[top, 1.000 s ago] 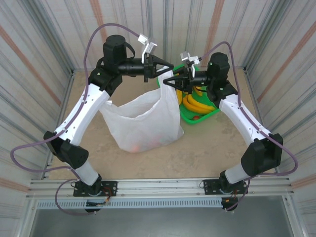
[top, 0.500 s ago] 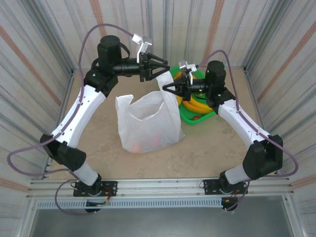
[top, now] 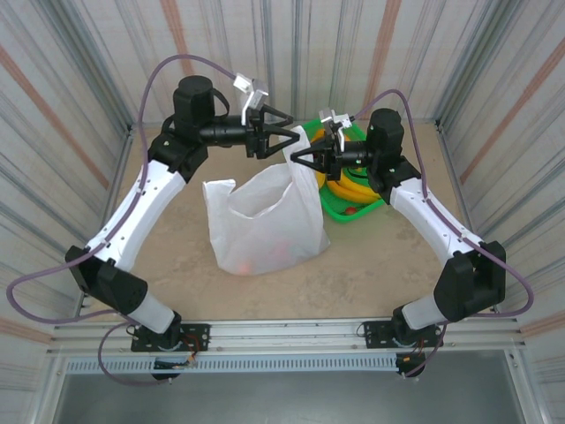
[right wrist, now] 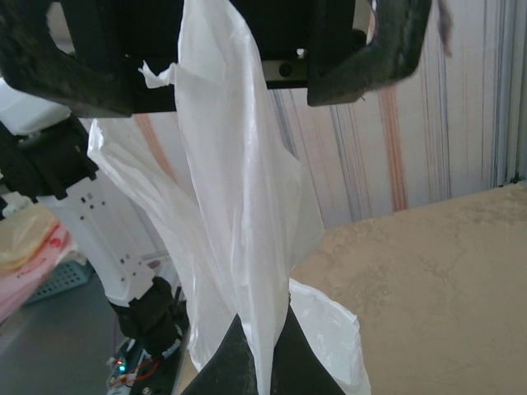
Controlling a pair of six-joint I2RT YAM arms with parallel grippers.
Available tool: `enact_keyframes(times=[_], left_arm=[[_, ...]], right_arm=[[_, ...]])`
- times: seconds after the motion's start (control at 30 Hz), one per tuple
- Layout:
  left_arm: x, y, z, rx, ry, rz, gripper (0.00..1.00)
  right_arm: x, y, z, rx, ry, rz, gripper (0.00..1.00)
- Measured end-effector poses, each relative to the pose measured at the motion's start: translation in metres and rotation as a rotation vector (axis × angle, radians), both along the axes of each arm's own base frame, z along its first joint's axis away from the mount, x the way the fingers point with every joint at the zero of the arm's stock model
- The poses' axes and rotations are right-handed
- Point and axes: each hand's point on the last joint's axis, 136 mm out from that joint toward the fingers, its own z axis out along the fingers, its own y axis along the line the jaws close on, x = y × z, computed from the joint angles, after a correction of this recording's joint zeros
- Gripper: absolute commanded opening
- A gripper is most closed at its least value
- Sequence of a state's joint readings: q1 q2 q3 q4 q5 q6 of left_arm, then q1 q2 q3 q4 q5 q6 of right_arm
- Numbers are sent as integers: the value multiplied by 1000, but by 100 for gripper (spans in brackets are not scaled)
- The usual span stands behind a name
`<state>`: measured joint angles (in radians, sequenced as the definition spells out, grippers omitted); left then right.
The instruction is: Place the fake fruits into the plastic bag and tie a complex knot
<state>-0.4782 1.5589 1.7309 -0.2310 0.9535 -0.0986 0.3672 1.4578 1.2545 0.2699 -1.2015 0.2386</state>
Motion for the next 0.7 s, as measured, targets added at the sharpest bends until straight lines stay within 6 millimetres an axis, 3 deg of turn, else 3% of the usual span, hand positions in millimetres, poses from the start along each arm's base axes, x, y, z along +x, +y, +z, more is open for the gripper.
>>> enact_keyframes(times=[0.1,0.17,0.23,0.37,0.57,0.6,0.7], left_arm=[[0,-6,-6,8,-4,-15,56],[-1,-10,-8,14,-8,-25,46],[-3,-12,-10,19,-17,-31,26],[-3,-13,-11,27,-44,-30,7],[-4,-12,-13,43,-33,-27,0],[-4,-12,-10,42,-34,-27,0],[-6,-11,0,34,-42,-29,0]], right_arm=[[0,0,0,0,12,-1,0],[0,0,1,3,12,-1,0],[1,0,2,5,10,-3,4],[1,0,3,8,23,-7,23],[5,-7,2,-4,17,-40,65],[6,-8,2,-9,10,-47,70],[4,-5,6,-28,-18,-55,72]])
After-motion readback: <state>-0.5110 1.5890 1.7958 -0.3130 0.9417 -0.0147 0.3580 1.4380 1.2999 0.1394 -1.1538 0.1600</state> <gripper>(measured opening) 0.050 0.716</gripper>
